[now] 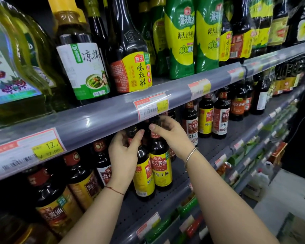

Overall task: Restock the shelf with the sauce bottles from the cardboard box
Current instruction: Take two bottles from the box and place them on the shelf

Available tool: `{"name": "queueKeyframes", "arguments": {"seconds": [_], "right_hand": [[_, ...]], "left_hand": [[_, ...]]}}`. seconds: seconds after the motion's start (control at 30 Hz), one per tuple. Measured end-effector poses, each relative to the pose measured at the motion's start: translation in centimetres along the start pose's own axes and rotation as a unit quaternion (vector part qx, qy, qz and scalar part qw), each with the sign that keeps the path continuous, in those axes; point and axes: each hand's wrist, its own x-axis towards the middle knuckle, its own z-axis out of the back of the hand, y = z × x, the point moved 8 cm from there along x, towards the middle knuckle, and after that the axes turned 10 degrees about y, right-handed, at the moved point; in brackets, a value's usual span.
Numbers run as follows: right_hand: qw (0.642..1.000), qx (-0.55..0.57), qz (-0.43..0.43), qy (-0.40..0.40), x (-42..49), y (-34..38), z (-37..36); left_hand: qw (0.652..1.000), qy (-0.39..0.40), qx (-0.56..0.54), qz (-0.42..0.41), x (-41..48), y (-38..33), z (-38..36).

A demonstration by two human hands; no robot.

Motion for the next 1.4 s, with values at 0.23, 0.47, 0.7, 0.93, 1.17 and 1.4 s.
{"name": "queueKeyframes", "arguments": {"seconds": [0.23, 0.47, 0.7, 0.93, 1.17, 1.4], "right_hand": [[1.0, 0.019, 0.005, -0.008, -0.1, 0.1, 0.2], [1.0, 0.013, 0.003, -0.01, -0.1, -0.5, 0.7], [1.0, 0.0, 0.004, -0.011, -0.2, -0.7, 0.6], [0.999, 0.035, -0.007, 0.013, -2.2, -2.3, 0.6], [0.996, 0.054, -0.023, 0.062, -5.7, -6.8, -0.9], [0.996, -0.029, -0.068, 0.047, -7.0, -9.6, -0.8]], "left_hand": [[0.996, 0.079, -0.041, 0.026, 0.9, 1.3, -0.4], [0.992, 0.104, -0.066, 0.024, 0.9, 1.6, -1.7], [0.991, 0.127, -0.036, 0.037, 0.9, 2.2, -1.7], [0.99, 0.128, -0.033, 0.049, -1.5, 3.3, -1.8], [0.987, 0.149, -0.015, 0.065, -5.6, 5.9, -2.3], [0.979, 0.163, 0.053, 0.107, -6.9, 9.7, -2.9]]}}
